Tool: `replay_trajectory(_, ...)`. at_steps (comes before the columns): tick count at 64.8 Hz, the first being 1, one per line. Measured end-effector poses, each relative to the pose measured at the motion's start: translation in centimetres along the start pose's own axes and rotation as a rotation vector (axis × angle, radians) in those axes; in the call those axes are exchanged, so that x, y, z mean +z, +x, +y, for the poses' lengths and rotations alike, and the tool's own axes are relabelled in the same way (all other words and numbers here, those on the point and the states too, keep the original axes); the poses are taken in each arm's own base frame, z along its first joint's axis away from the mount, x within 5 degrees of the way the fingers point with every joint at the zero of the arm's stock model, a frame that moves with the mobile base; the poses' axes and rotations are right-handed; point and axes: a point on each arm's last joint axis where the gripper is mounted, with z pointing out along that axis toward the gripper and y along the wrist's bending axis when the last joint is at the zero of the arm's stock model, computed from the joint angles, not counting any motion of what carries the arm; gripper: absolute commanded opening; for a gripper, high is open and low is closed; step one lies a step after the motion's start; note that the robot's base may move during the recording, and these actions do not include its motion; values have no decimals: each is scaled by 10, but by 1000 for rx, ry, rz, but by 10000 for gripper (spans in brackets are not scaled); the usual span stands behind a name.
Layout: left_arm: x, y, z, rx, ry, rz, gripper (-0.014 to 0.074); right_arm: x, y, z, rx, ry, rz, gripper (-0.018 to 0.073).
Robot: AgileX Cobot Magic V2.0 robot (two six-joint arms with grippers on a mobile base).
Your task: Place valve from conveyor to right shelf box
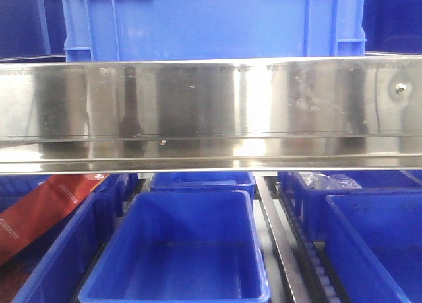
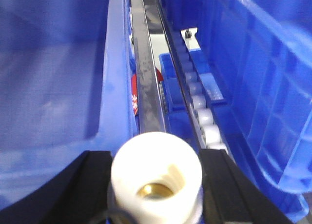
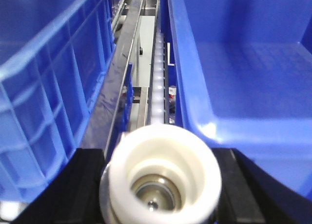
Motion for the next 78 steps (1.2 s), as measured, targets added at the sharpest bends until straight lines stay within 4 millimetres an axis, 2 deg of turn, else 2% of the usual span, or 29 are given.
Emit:
replay_trajectory(7, -6, -22, -5, 15, 34, -27, -111, -7, -24, 5, -7, -27, -61, -162)
replay_trajectory(14, -16, -65, -16, 46, 91, -163, -111, -16, -62, 15, -28, -76, -180, -162)
replay_trajectory(20, -15, -95, -30, 68, 155, -237, -111, -13, -90, 27, -44, -134, -242, -162)
replay_trajectory(28, 10, -124, -54, 92, 238, -257, -111, 7, -119, 45, -58, -209, -268, -162)
replay_trajectory(35, 39, -140, -78, 112, 298, -247, -111, 35, -136, 64, -73, -263, -252, -162)
replay_trajectory(40, 59, -148, -96, 125, 335, -246, -111, 62, -143, 80, -83, -296, -225, -162)
replay_trajectory(46, 87, -150, -116, 137, 365, -231, -111, 84, -146, 96, -94, -329, -203, -162)
replay_trajectory(52, 110, -148, -134, 149, 392, -201, -111, 112, -140, 110, -104, -349, -159, -162)
replay_trajectory(59, 139, -138, -149, 155, 409, -145, -111, 147, -124, 125, -118, -364, -76, -162)
replay_trajectory(68, 166, -125, -158, 158, 415, -84, -104, 178, -103, 136, -135, -367, 26, -160)
replay_trajectory(73, 176, -120, -161, 161, 416, -61, -35, 192, -94, 138, -139, -364, 66, -126)
replay_trajectory(78, 181, -116, -163, 162, 417, -46, 94, 201, -88, 140, -143, -361, 95, -16)
